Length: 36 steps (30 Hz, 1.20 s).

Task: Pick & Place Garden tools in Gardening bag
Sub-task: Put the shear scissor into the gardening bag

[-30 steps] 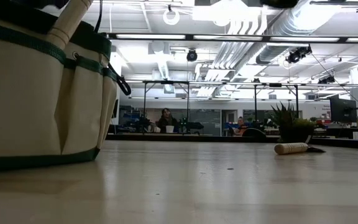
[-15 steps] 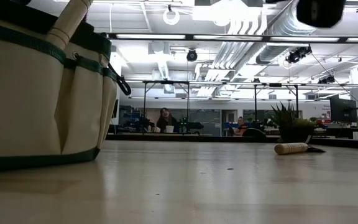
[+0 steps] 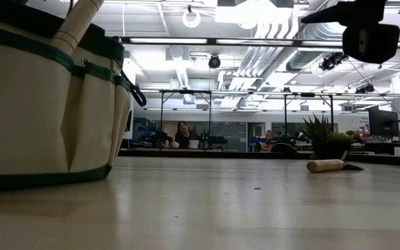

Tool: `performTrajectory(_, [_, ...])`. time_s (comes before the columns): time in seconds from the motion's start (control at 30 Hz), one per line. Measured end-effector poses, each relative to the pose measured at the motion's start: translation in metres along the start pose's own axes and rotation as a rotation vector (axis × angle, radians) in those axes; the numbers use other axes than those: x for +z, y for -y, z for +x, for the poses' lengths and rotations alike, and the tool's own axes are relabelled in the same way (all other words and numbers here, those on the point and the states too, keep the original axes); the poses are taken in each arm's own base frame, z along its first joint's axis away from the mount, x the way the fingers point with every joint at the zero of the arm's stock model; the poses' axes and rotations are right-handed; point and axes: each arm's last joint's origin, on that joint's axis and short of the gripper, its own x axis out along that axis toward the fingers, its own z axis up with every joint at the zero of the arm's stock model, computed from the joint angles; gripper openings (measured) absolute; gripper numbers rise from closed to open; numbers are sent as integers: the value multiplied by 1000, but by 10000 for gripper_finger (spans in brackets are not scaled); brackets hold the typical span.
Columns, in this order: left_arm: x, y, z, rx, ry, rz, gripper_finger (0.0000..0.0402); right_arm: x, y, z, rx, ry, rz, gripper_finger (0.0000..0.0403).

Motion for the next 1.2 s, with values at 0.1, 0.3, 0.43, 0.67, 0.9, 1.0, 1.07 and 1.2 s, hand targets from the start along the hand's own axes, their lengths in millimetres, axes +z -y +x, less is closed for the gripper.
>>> performTrajectory(0.1, [-3, 5, -8, 15, 45, -8, 69, 0, 0, 0, -1, 1, -4, 102])
performTrajectory(0.3, [-9, 17, -15, -38, 26, -20, 69, 0, 0, 0, -1, 1, -5, 102])
performTrajectory(0.43, [-13, 23, -23, -139, -34, -18, 69, 0, 0, 0, 0, -2, -6, 102])
performTrajectory(0.67, [-8, 31, -35, -243, -69, -54, 69, 0, 0, 0, 0, -2, -7, 102])
performTrajectory(0.9, [-2, 40, -38, -372, -109, -41, 69, 0, 0, 0, -1, 0, -8, 102])
performTrajectory(1.0, [-2, 43, -39, -414, -114, -25, 69, 0, 0, 0, -1, -1, -8, 102])
performTrajectory(1.07, [-1, 45, -40, -444, -120, -25, 69, 0, 0, 0, -2, -1, -14, 102])
performTrajectory(1.2, [-5, 53, -41, -507, -135, -13, 69, -1, 0, -1, -2, -7, -34, 102])
